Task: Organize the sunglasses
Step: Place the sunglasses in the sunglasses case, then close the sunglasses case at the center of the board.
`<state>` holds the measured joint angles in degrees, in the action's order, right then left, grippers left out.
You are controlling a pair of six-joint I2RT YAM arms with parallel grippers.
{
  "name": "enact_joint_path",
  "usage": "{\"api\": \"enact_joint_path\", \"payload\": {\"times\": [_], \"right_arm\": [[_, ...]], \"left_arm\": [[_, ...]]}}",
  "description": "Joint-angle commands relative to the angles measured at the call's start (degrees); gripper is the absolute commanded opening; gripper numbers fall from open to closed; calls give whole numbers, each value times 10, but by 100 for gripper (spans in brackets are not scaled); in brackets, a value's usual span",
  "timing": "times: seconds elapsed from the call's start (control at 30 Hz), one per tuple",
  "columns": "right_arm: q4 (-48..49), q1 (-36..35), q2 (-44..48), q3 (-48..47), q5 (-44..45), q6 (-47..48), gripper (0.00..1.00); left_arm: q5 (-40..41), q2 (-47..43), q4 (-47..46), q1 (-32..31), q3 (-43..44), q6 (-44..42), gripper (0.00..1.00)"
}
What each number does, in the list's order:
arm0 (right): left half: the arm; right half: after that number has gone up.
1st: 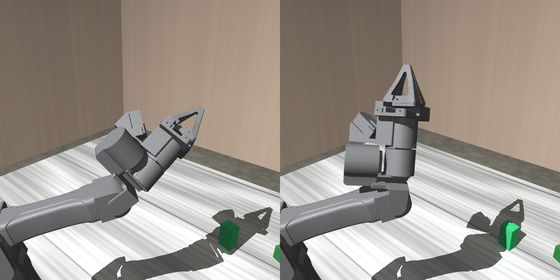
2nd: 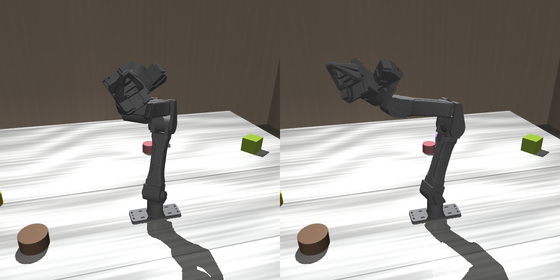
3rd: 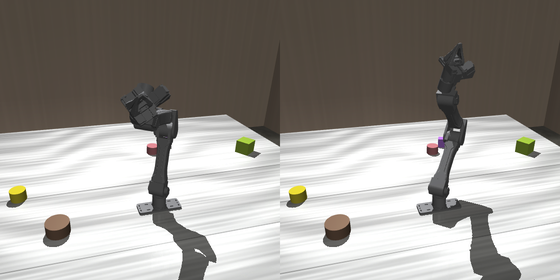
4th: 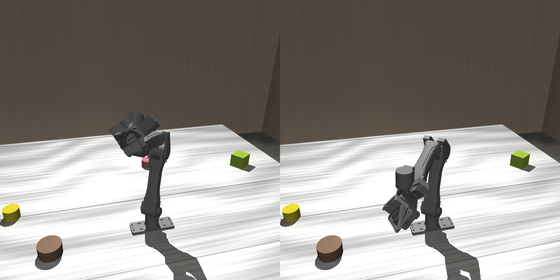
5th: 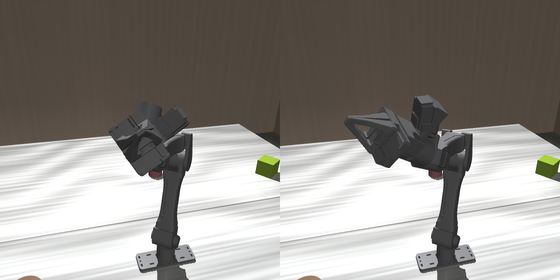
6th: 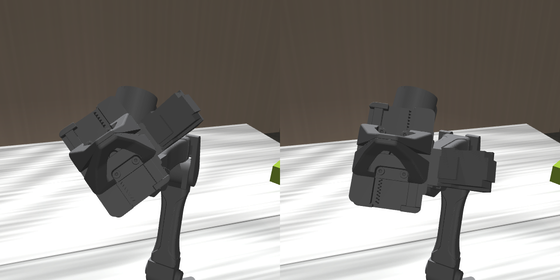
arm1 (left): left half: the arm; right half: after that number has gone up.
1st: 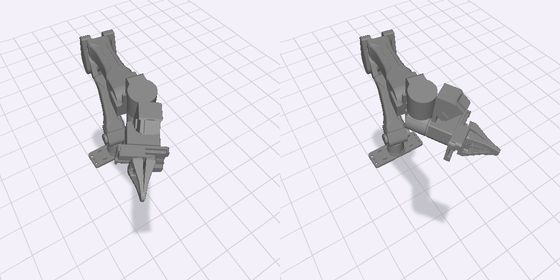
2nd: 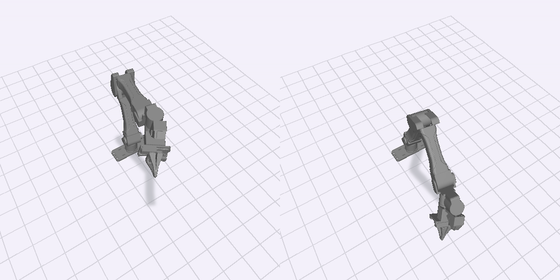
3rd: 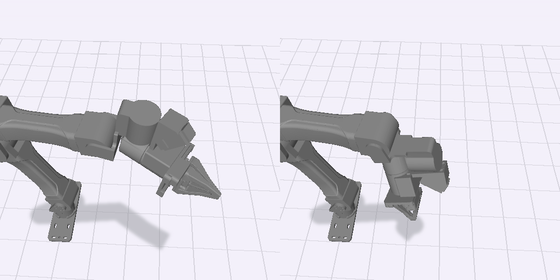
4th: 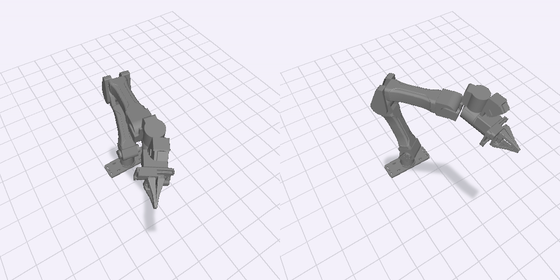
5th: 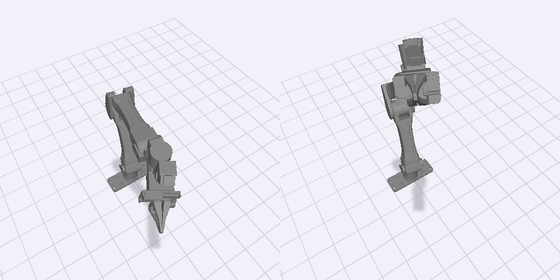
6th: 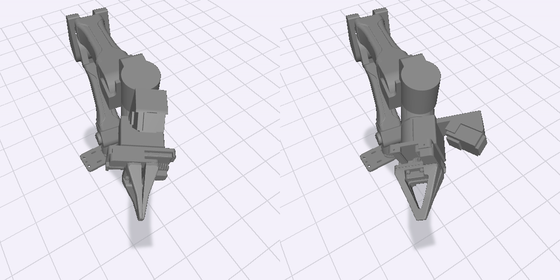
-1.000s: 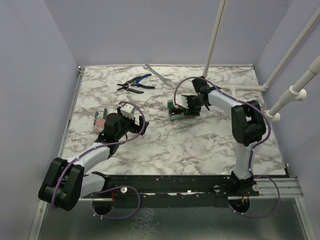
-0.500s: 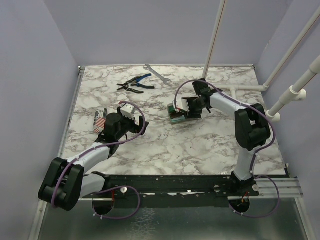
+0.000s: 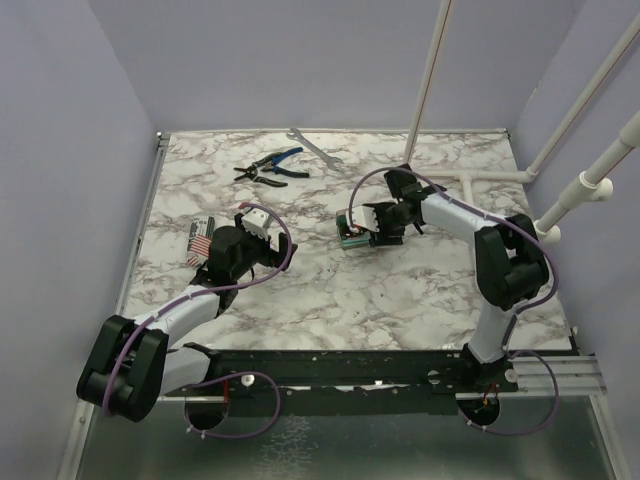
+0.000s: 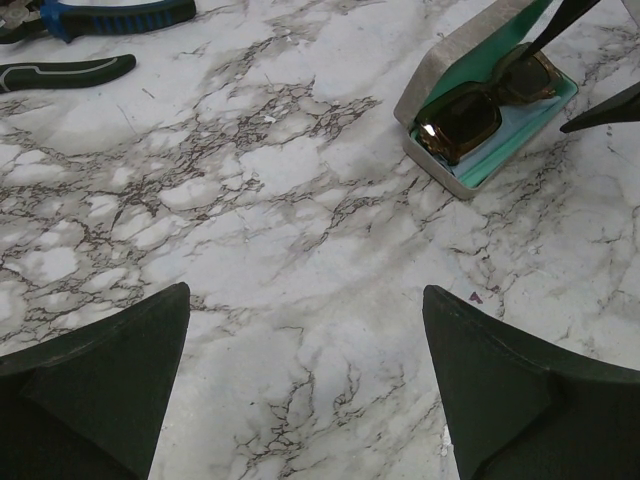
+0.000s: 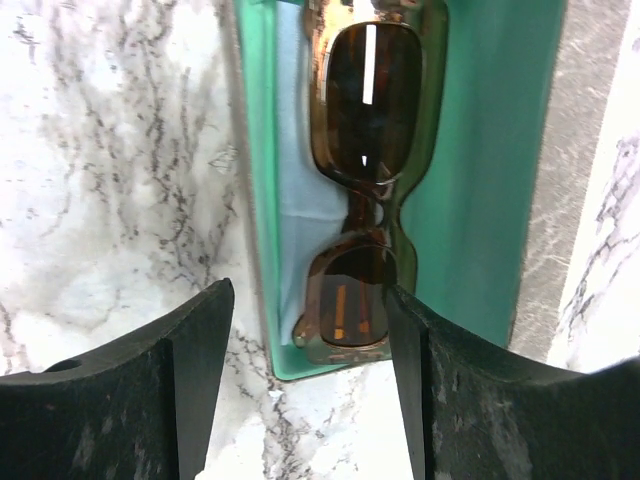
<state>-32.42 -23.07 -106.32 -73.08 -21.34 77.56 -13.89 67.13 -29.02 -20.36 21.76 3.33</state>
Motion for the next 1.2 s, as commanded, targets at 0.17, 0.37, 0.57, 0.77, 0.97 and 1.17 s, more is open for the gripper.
{"api": "enact_joint_path", "payload": {"times": [0.17,0.37,0.57,0.77,0.97,1.17], "right_arm": [[-22,-8,52,18,-42,-27,66],[-89,-8,96,-6,-129,-43,65],[31,-8,117,-57,-139,-358,62],[44,-1,-13,-218,17,-628,42],[9,0,-92,-269,59,-732,34],[74,0,-98,-214,85,-793,27]], "left_arm": [[-8,1,0,3,6,-21,96],[-30,6,-2,2,9,-74,89],[-118,25,-9,-17,9,-221,74],[-96,99,-9,-136,41,-403,64],[-77,236,-9,-213,132,-499,52],[-44,348,-8,-258,205,-590,31]]}}
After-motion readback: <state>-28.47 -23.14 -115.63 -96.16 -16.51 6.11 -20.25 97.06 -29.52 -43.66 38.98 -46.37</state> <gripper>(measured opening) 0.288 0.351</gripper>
